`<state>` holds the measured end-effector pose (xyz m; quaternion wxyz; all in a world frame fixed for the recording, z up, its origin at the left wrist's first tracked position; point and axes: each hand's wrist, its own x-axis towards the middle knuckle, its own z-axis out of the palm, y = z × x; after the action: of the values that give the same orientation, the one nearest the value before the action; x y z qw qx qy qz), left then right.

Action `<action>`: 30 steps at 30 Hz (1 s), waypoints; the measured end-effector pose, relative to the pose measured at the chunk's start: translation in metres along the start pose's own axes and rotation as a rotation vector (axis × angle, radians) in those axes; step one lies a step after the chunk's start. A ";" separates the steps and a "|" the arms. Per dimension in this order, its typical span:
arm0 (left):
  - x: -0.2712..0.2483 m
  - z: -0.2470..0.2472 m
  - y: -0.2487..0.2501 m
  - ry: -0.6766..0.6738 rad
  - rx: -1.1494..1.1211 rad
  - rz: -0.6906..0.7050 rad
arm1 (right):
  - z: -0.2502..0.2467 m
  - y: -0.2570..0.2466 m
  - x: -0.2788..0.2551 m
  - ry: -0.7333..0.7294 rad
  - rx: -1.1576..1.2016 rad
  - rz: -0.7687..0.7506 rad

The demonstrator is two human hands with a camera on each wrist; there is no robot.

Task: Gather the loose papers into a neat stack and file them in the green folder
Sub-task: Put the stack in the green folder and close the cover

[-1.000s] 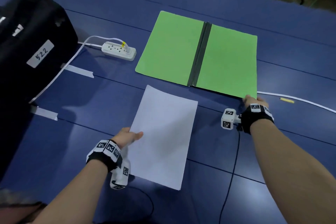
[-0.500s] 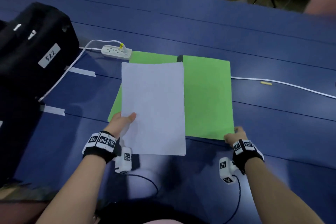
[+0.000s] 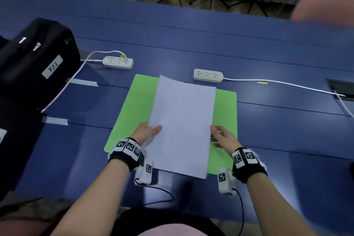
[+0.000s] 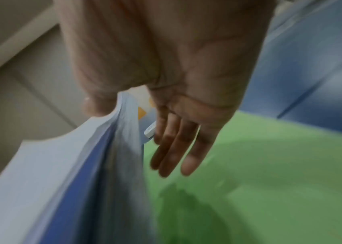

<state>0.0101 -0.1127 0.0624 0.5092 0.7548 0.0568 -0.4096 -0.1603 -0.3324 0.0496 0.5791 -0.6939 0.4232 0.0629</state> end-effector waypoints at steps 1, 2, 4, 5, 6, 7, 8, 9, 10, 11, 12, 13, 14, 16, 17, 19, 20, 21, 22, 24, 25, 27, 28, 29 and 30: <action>-0.001 0.003 0.001 -0.024 0.009 0.011 | 0.008 -0.004 -0.001 -0.079 0.181 0.039; -0.002 0.006 0.002 -0.041 0.015 0.009 | 0.014 -0.007 -0.002 -0.132 0.317 0.089; -0.001 0.010 0.001 -0.078 0.011 0.016 | 0.023 -0.005 -0.002 -0.161 0.489 0.152; 0.000 0.011 0.000 -0.084 0.009 0.024 | 0.026 -0.003 0.000 -0.154 0.523 0.167; 0.000 0.013 0.001 -0.090 0.015 0.035 | 0.027 -0.002 0.003 -0.143 0.532 0.180; -0.001 0.013 0.001 -0.085 0.022 0.043 | 0.029 -0.001 0.006 -0.120 0.507 0.195; 0.000 0.014 -0.001 -0.085 0.033 0.052 | 0.030 -0.004 0.006 -0.079 0.458 0.194; 0.002 0.015 -0.001 -0.087 0.049 0.058 | 0.032 -0.006 0.010 -0.044 0.405 0.168; 0.005 0.016 -0.002 -0.100 0.079 0.065 | 0.031 -0.008 0.012 0.009 0.357 0.137; 0.007 0.016 -0.001 -0.106 0.118 0.059 | 0.031 -0.011 0.013 0.063 0.321 0.125; 0.010 0.013 -0.001 -0.076 0.150 0.068 | 0.028 -0.013 0.013 0.090 0.300 0.122; 0.017 0.008 -0.003 -0.018 0.160 0.064 | 0.023 -0.011 0.017 0.122 0.308 0.124; 0.023 0.000 -0.004 0.048 0.134 0.057 | 0.015 -0.010 0.018 0.137 0.303 0.128; 0.035 -0.025 -0.007 0.236 0.209 0.017 | -0.003 -0.002 0.026 0.204 0.291 0.153; 0.041 -0.039 -0.010 0.322 0.308 -0.035 | -0.013 0.003 0.031 0.235 0.279 0.172; 0.049 -0.062 -0.015 0.440 0.482 -0.150 | -0.030 0.009 0.039 0.280 0.253 0.182; 0.053 -0.070 -0.018 0.471 0.540 -0.180 | -0.035 0.009 0.041 0.292 0.230 0.194; 0.052 -0.074 -0.017 0.489 0.577 -0.193 | -0.039 0.010 0.044 0.305 0.206 0.208; 0.056 -0.077 -0.019 0.508 0.613 -0.181 | -0.042 0.009 0.045 0.312 0.184 0.217; 0.060 -0.076 -0.021 0.542 0.697 -0.181 | -0.042 0.009 0.051 0.325 0.159 0.235; 0.062 -0.074 -0.023 0.551 0.735 -0.199 | -0.041 0.011 0.056 0.324 0.150 0.235; 0.065 -0.071 -0.024 0.558 0.782 -0.227 | -0.036 0.011 0.061 0.322 0.117 0.248; 0.067 -0.072 -0.025 0.553 0.782 -0.244 | -0.034 0.009 0.061 0.322 0.095 0.258; 0.066 -0.073 -0.023 0.547 0.769 -0.264 | -0.033 0.010 0.065 0.330 0.080 0.250; 0.068 -0.074 -0.022 0.537 0.756 -0.277 | -0.031 0.009 0.065 0.332 0.065 0.253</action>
<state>0.0853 -0.0642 0.0112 0.1072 0.9514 0.1332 -0.2561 -0.1369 -0.3921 0.0154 0.5113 -0.6170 0.5982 0.0061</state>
